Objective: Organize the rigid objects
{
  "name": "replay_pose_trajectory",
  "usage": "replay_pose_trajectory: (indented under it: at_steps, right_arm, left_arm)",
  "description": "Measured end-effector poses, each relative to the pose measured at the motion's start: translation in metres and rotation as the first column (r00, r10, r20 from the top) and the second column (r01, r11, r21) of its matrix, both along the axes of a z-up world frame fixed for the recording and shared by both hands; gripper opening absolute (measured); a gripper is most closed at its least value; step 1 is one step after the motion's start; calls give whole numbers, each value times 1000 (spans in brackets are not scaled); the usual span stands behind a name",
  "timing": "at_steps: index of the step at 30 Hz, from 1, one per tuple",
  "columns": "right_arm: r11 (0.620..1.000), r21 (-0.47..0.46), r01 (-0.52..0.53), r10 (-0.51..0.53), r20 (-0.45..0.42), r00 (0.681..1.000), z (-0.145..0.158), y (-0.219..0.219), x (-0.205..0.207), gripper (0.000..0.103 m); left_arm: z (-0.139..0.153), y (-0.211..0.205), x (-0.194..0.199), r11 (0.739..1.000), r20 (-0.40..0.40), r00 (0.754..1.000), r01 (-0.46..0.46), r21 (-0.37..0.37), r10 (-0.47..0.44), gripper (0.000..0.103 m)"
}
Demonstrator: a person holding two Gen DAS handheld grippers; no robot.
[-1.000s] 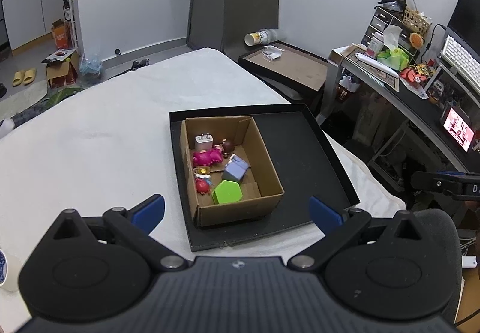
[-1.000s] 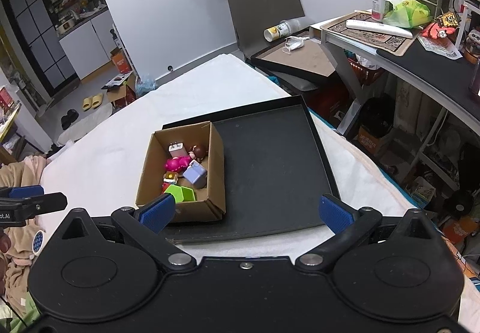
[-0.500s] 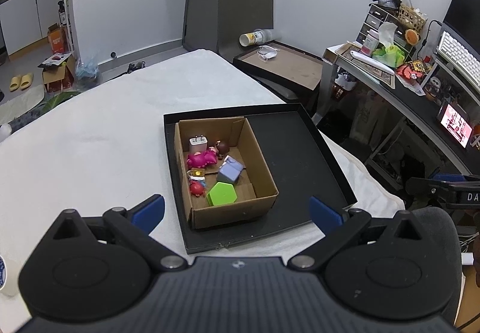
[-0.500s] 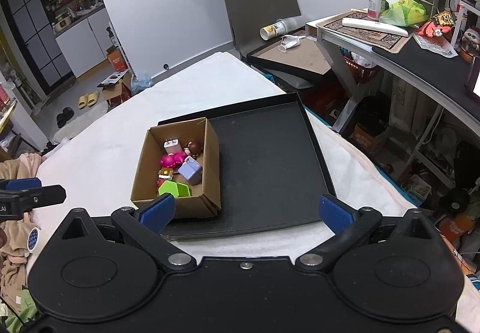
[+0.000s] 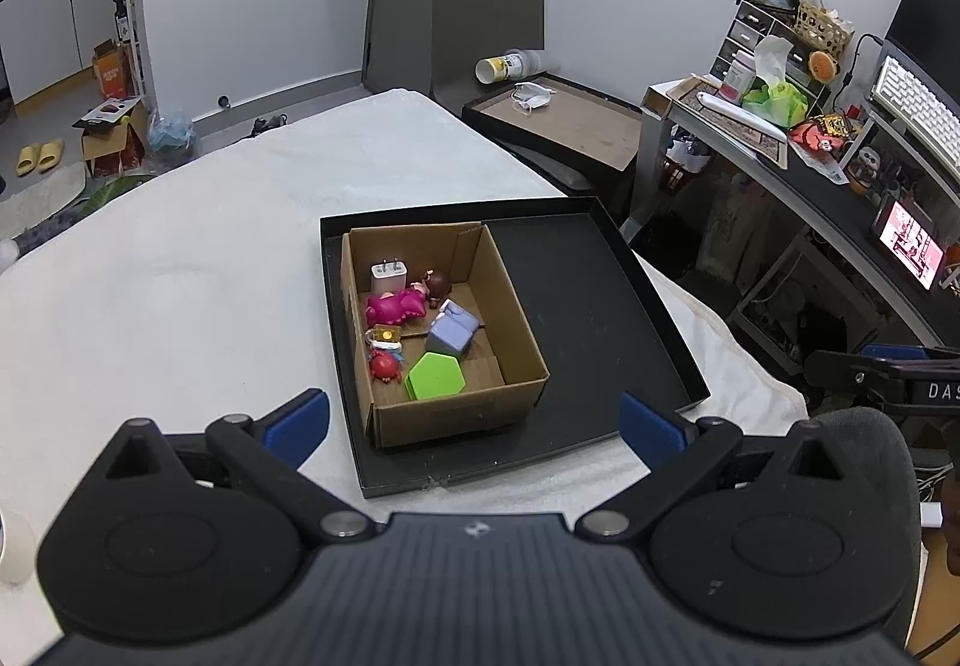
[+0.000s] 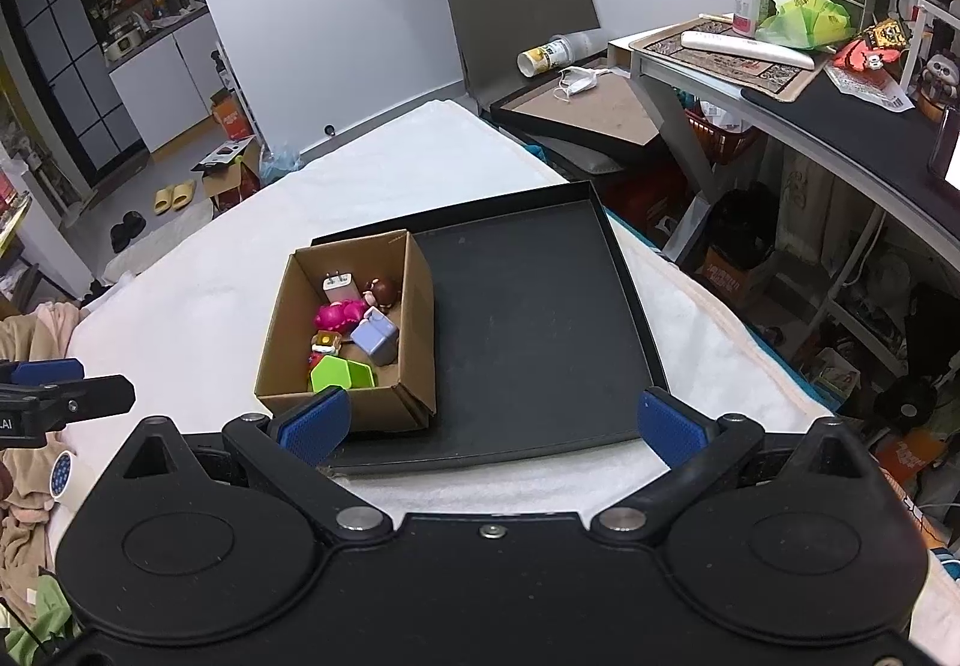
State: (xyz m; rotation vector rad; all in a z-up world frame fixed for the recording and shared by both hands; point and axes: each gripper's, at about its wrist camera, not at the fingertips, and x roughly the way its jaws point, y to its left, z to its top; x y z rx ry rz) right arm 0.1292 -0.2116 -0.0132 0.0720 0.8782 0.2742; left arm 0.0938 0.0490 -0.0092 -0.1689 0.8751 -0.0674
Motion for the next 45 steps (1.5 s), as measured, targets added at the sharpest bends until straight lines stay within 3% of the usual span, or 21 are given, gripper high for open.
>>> replay_pose_trajectory:
  at_steps: [45]
  right_arm:
    - [1000,4,5,-5,1,1000,-3,-3,0,103]
  left_arm:
    - [-5,-8,1,1000,-19,1000,-4,-5,4,102]
